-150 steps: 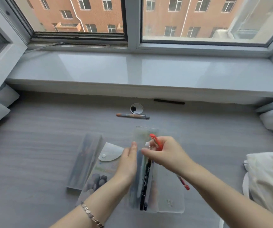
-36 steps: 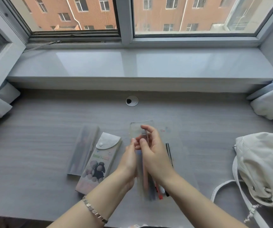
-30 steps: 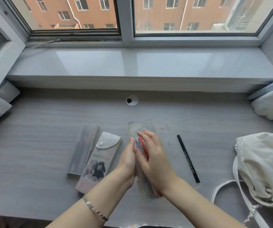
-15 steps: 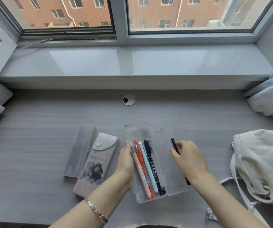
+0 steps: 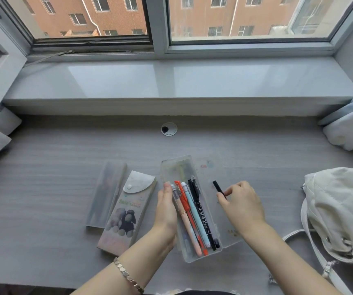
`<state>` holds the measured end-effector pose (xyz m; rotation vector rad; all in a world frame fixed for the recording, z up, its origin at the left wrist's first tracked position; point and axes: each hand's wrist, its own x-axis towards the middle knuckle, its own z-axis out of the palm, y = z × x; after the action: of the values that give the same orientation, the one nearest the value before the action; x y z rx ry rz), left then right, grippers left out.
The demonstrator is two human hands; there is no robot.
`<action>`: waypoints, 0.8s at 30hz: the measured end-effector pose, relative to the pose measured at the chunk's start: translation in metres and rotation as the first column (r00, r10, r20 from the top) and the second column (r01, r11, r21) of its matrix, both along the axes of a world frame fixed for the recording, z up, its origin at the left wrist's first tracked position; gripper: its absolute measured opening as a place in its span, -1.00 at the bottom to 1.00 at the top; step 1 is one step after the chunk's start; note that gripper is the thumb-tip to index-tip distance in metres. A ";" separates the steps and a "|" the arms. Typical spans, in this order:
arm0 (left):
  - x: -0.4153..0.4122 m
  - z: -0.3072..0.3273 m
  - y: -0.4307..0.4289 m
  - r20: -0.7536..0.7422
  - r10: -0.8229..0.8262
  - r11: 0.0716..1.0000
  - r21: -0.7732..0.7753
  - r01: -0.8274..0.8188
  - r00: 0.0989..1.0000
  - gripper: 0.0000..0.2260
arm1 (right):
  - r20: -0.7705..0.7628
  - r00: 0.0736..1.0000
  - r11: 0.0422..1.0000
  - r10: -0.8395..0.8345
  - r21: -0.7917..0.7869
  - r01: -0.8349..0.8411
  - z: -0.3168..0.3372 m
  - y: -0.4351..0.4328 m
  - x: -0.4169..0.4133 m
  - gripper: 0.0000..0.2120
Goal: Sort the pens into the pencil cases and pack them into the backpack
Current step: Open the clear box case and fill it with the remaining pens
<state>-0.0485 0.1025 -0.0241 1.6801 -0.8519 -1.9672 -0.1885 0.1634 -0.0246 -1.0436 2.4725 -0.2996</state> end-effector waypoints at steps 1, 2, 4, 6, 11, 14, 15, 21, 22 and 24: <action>0.001 -0.001 -0.001 -0.006 -0.008 1.000 0.006 0.008 1.000 -0.46 | 0.010 1.000 1.000 0.023 -0.007 -0.022 0.000 0.001 0.000 -0.75; 0.001 0.000 -0.001 -0.009 -0.017 1.000 0.010 0.017 1.000 -0.46 | 0.029 0.999 0.998 0.032 -0.055 -0.030 0.001 0.001 0.000 -0.76; 0.003 -0.002 -0.001 0.001 -0.040 0.999 0.005 0.040 0.999 -0.48 | 0.101 0.995 0.974 0.008 -0.225 0.015 0.014 0.001 0.002 -0.80; 0.003 -0.003 -0.001 0.007 -0.061 0.998 0.011 0.061 0.998 -0.47 | 0.237 0.972 0.928 0.000 -0.361 0.088 0.035 -0.002 0.007 -0.87; 0.000 0.007 -0.003 -0.074 -0.094 0.993 0.064 0.099 0.993 -0.45 | 0.446 0.883 0.910 0.145 -0.411 0.058 0.056 -0.012 0.040 -0.86; -0.002 0.016 -0.002 -0.180 -0.112 0.985 0.113 0.133 0.977 -0.46 | 0.396 0.903 0.897 0.165 -0.440 0.029 0.040 -0.015 0.056 -0.89; -0.001 0.018 -0.003 -0.181 -0.122 0.982 0.118 0.144 0.976 -0.45 | 0.374 0.914 0.893 0.160 -0.450 0.028 0.034 -0.015 0.059 -0.88; 0.002 0.013 -0.007 -0.222 -0.113 0.985 0.105 0.139 0.968 -0.48 | 0.139 0.974 0.860 0.178 -0.504 -0.085 0.015 0.000 0.067 -0.81; 0.001 0.016 -0.007 -0.201 -0.111 0.986 0.098 0.133 0.973 -0.51 | 0.092 0.978 0.851 0.189 -0.512 -0.116 0.012 0.003 0.067 -0.79; 0.001 0.016 -0.007 -0.154 -0.099 0.991 0.072 0.111 0.983 -0.55 | 0.004 0.977 0.824 0.213 -0.538 -0.178 0.010 0.006 0.068 -0.72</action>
<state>-0.0476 0.0954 -0.0082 1.5342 -0.8312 -2.1949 -0.1208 0.1694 -0.0144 -1.4671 2.2404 -0.9853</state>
